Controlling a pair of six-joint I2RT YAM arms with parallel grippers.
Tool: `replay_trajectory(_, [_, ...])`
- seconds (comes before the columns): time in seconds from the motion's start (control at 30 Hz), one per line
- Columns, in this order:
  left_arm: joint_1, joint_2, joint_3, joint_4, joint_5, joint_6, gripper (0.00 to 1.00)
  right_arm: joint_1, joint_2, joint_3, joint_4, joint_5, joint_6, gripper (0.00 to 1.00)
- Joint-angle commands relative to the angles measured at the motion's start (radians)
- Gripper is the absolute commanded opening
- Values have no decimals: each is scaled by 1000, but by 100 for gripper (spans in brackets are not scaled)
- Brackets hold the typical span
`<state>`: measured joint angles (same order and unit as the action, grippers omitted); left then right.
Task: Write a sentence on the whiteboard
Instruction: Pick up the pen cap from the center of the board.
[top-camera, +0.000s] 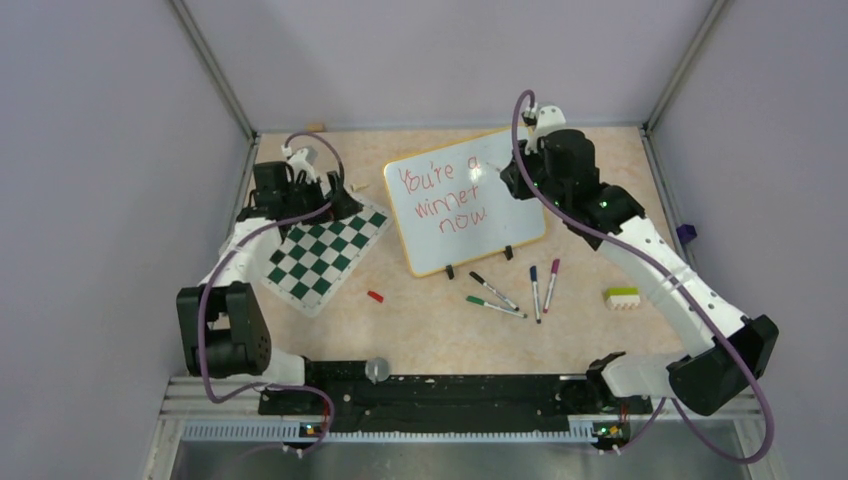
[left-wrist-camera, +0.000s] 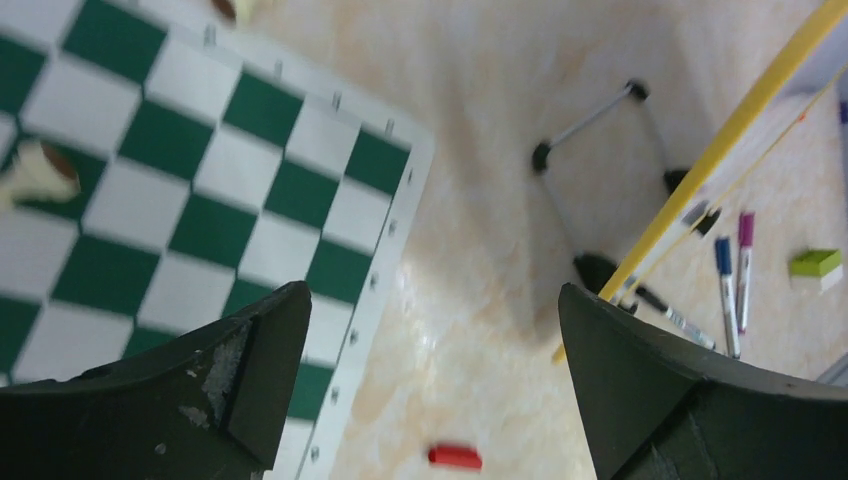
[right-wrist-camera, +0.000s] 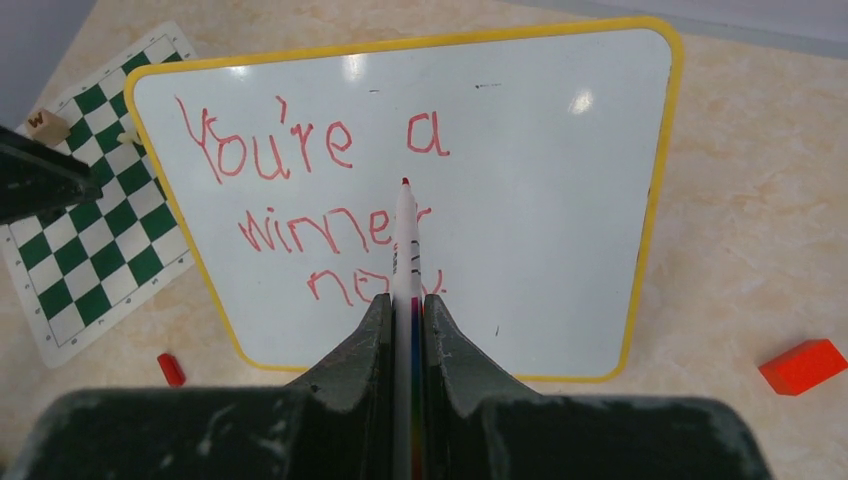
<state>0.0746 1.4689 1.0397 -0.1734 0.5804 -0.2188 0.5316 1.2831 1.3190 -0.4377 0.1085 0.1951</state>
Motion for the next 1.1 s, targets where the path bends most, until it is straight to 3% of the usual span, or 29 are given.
replay_trajectory(0.0, [37,-128,-87,-304,-79,35,99,0,-23,40,-16,-12,6,0])
replay_trajectory(0.07, [47,-224,-122,-282,-227,-22,99,-1,-30,39,-19,8,4,0])
replay_trajectory(0.17, [53,-328,-143,-363,-674,-144,99,1,-28,52,-26,41,8,0])
replay_trajectory(0.27, [51,-351,-148,-453,-847,-239,99,1,-4,92,-55,55,27,0])
replay_trajectory(0.67, [53,-432,-272,-506,-612,-341,99,44,72,292,-316,78,130,0])
replay_trajectory(0.83, [58,-354,-219,-561,-536,-360,99,88,18,222,-322,99,188,0])
replay_trajectory(0.97, [67,-285,-167,-638,-566,-403,99,100,-34,176,-319,107,209,0])
replay_trajectory(1.07, [65,-278,-165,-670,-434,-435,99,100,-60,146,-308,101,213,0])
